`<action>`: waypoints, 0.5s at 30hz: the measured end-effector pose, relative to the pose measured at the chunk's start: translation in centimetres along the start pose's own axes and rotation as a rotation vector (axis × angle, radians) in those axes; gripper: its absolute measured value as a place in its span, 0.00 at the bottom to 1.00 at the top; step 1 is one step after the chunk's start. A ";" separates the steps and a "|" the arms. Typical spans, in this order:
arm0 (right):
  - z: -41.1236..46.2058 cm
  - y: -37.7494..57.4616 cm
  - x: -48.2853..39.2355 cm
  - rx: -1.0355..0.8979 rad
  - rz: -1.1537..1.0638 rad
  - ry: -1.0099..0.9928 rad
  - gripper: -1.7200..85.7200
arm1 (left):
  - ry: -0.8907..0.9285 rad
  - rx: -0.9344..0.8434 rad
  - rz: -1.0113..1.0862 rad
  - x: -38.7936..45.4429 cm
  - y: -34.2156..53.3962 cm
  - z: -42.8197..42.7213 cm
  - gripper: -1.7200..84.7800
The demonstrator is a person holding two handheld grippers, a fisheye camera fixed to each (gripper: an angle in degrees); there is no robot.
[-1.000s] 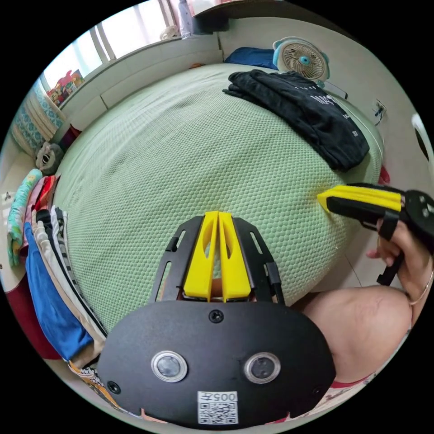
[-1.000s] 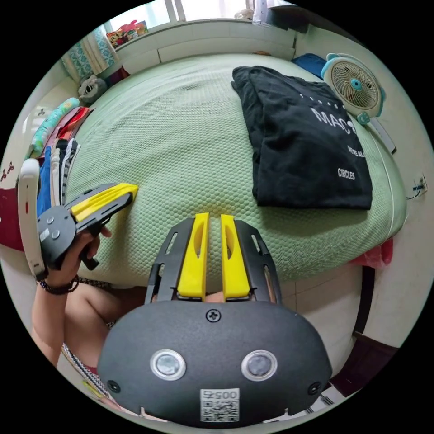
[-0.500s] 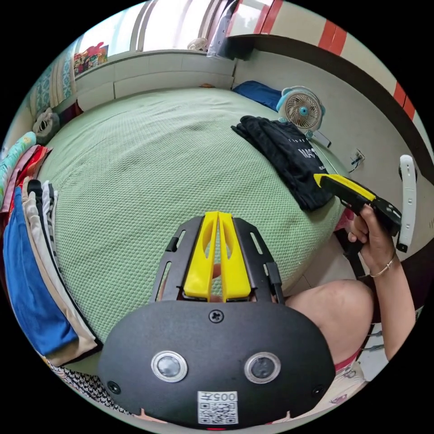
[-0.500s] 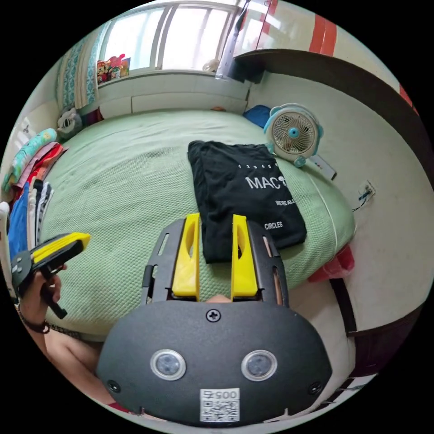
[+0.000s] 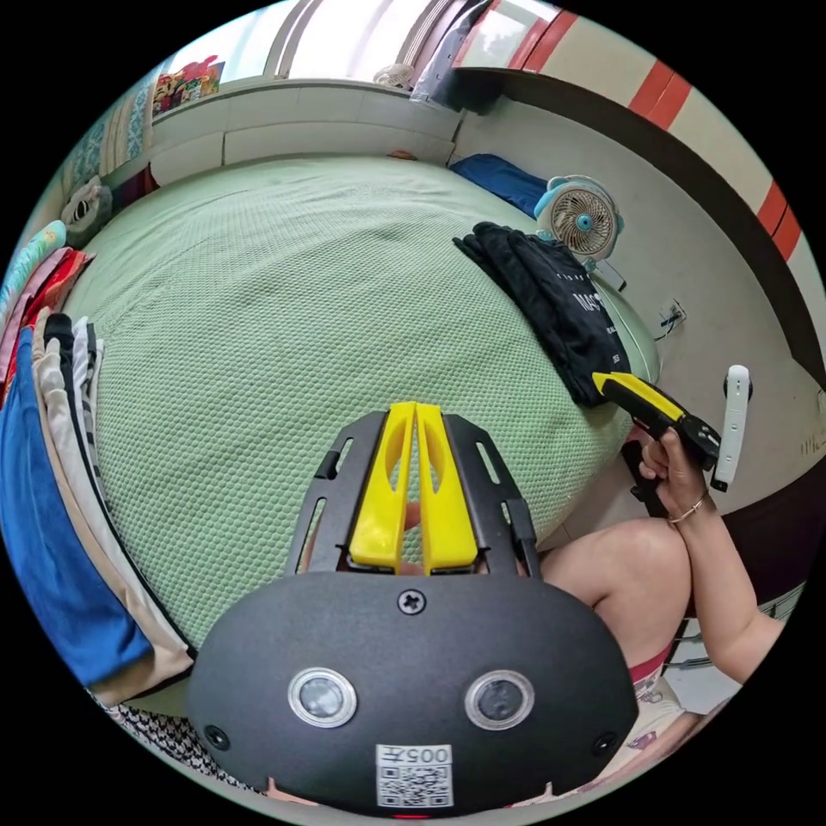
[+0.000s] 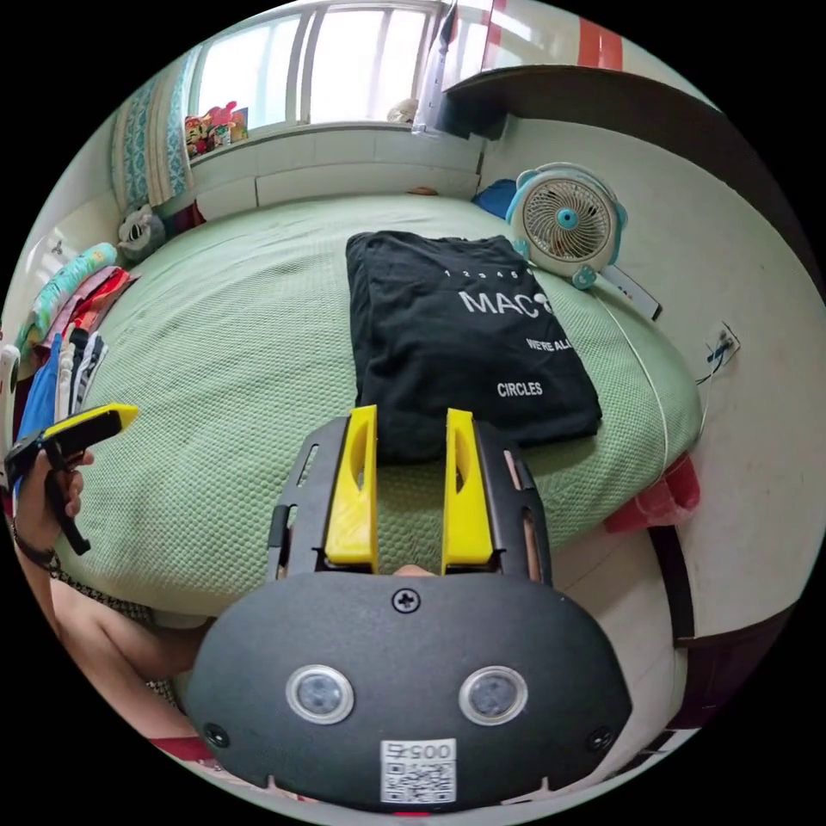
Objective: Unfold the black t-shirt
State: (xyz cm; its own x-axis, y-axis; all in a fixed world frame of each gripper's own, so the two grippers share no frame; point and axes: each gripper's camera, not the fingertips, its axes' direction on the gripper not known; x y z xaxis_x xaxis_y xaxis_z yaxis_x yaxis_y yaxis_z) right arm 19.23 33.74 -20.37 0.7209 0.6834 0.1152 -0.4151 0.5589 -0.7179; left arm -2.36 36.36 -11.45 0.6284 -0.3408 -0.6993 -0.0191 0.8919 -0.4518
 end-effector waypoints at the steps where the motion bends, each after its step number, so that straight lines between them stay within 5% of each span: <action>1: -0.1 0.0 -0.2 0.001 -0.005 -0.007 0.15 | -0.011 0.000 0.007 0.0 0.0 0.1 0.02; 15: 1.4 0.4 -4.2 -0.090 -0.129 0.044 0.14 | -0.070 -0.042 0.120 0.5 -0.2 0.8 0.02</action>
State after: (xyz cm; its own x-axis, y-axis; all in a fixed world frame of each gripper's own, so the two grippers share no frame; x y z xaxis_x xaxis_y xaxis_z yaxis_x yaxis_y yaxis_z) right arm 15.27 31.75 -20.16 0.7893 0.5864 0.1822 -0.2672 0.5952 -0.7578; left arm -1.38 36.23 -11.26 0.6723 -0.2093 -0.7101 -0.1293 0.9113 -0.3910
